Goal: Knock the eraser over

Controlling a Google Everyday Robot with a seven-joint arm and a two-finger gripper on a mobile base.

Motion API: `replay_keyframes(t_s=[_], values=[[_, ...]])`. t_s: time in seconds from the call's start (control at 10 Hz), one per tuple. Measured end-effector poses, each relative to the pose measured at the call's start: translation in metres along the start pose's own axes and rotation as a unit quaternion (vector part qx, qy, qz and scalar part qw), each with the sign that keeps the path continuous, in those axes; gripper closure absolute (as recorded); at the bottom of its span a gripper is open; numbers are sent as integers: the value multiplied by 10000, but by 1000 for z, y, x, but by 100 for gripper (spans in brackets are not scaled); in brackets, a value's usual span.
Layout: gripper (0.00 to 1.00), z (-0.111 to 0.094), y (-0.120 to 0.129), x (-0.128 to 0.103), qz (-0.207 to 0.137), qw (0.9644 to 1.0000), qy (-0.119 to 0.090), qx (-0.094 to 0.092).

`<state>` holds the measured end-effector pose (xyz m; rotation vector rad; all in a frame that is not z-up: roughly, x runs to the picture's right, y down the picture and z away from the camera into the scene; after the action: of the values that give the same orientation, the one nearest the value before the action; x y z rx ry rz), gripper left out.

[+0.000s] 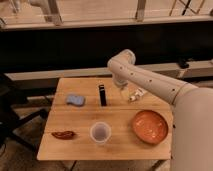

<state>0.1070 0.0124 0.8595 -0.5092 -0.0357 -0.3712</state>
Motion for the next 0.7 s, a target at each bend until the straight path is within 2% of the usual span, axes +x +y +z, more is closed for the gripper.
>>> replay_keyframes(t_s=[0.3,0.7], values=[[22,1,-3,-1,-43,10000,-19,1],[37,4,-7,-4,-114,9999,-52,1]])
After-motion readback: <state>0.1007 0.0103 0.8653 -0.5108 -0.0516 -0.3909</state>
